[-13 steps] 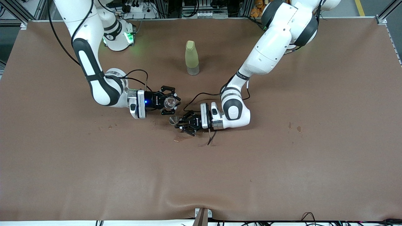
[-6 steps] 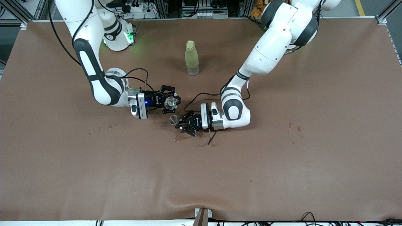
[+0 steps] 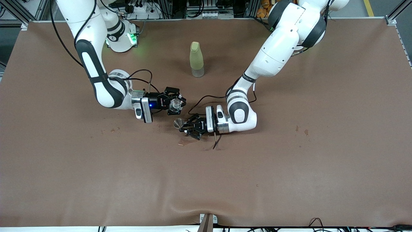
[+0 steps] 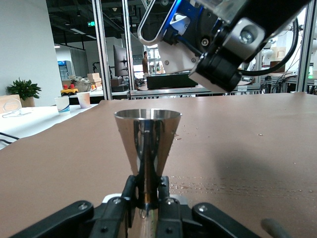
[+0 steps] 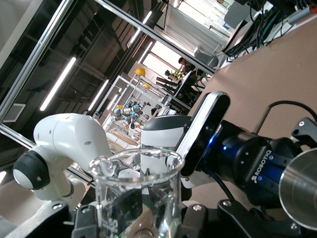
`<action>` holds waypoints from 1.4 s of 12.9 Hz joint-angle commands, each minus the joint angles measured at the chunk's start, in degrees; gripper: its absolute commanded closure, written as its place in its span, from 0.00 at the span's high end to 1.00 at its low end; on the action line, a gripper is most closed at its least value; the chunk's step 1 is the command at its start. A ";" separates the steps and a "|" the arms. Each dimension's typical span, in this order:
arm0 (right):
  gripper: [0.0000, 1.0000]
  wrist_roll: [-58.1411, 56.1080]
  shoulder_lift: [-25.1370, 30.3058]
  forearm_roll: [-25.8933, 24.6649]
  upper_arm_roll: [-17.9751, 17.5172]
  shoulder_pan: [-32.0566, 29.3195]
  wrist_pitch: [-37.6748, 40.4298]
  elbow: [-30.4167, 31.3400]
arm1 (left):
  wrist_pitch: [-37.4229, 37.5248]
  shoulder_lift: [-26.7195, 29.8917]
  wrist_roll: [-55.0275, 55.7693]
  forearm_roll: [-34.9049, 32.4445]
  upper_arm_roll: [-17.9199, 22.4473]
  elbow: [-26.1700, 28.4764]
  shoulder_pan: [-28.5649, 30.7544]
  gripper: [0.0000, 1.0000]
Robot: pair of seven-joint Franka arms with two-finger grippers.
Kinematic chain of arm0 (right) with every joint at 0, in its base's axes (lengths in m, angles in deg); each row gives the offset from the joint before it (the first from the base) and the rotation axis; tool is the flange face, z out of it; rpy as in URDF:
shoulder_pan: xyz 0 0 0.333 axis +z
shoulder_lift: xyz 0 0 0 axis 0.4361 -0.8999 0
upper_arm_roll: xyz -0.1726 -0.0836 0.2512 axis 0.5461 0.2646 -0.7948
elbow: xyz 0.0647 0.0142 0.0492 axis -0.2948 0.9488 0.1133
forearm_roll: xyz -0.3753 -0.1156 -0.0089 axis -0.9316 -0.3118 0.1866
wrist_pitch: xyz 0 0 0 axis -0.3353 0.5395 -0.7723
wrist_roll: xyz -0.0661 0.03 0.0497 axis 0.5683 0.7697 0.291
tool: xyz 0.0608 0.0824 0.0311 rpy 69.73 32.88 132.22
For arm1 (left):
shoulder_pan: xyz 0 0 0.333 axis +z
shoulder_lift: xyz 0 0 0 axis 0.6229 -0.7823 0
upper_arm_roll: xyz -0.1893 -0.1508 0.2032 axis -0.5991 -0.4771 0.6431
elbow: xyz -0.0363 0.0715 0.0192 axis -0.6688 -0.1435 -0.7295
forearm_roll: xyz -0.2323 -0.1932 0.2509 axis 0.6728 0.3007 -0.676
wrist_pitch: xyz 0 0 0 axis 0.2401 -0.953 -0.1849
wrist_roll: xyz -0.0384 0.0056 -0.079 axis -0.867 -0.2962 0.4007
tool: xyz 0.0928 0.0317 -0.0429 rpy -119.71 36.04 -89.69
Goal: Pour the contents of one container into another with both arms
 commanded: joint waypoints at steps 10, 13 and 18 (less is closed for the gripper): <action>0.00 13.61 2.75 0.80 0.14 1.10 0.10 1.25 | 1.85 0.18 -1.67 1.91 -0.02 -0.24 0.27 0.00; 0.00 15.11 2.75 0.97 0.14 1.02 0.10 1.08 | 2.29 0.27 -1.76 2.17 -0.11 0.02 0.36 0.00; 0.00 20.64 3.01 1.06 0.14 1.01 -0.07 0.90 | 2.64 1.23 -3.25 2.17 -0.46 2.39 0.54 0.00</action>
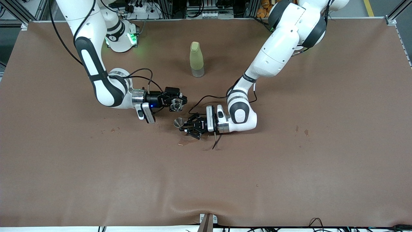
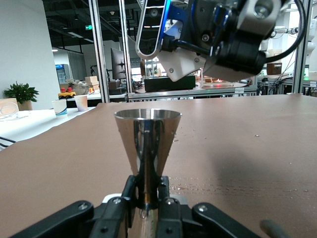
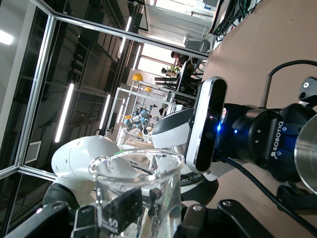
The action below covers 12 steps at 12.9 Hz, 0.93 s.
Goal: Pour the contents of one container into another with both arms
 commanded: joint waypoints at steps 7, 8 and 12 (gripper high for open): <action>0.00 12.69 2.15 1.06 0.43 0.74 -0.38 0.82 | 2.76 2.82 -2.20 2.08 -0.93 4.82 1.14 0.00; 0.00 14.08 2.15 1.06 0.43 0.74 -0.38 0.82 | 2.76 2.82 -2.20 2.08 -0.93 4.90 1.22 0.00; 0.00 17.52 2.42 1.06 0.43 0.74 -0.29 0.82 | 2.85 2.90 -2.20 2.08 -0.93 4.90 1.22 0.00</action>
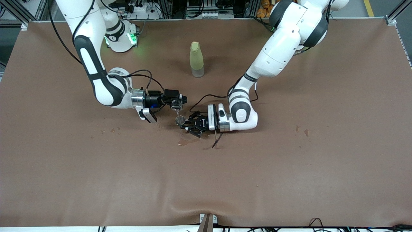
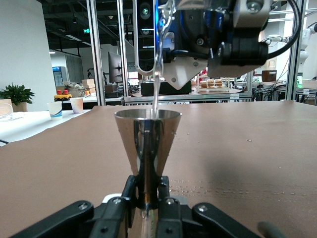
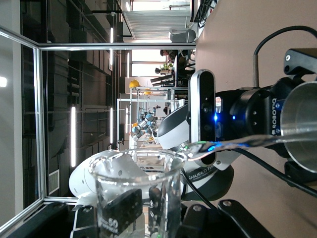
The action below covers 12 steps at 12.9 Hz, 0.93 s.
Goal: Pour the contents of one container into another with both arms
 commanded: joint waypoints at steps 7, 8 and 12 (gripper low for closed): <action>0.00 9.58 1.84 1.06 0.42 0.74 -0.31 0.38 | 0.89 2.51 -1.42 2.08 -1.06 4.02 0.53 0.00; 0.00 10.98 1.85 1.06 0.42 0.74 -0.31 0.29 | 0.89 2.51 -1.33 2.08 -1.06 4.02 0.62 0.00; 0.00 14.68 1.93 1.06 0.42 0.56 -0.14 0.20 | 0.80 2.94 0.15 2.08 -1.14 4.28 0.89 0.00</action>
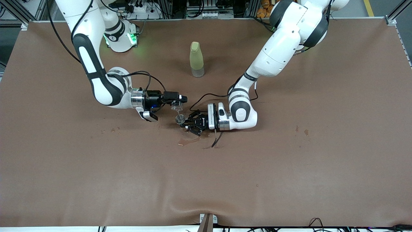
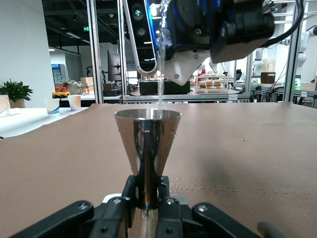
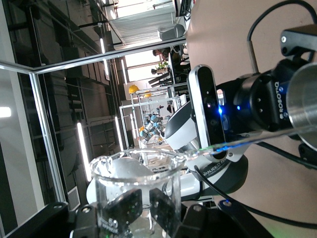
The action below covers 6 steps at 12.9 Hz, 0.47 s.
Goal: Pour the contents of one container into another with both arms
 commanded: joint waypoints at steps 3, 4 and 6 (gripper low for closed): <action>0.00 6.37 1.46 1.05 0.50 0.39 0.74 -0.04 | 0.72 3.10 0.42 2.08 -0.39 3.74 0.46 0.00; 0.00 7.16 1.46 1.05 0.50 0.30 0.82 -0.13 | 0.72 3.19 0.42 2.08 -0.39 4.09 0.46 0.00; 0.00 10.24 1.54 1.05 0.50 0.30 0.82 -0.39 | 0.81 3.28 0.42 2.08 -0.39 4.45 0.46 0.00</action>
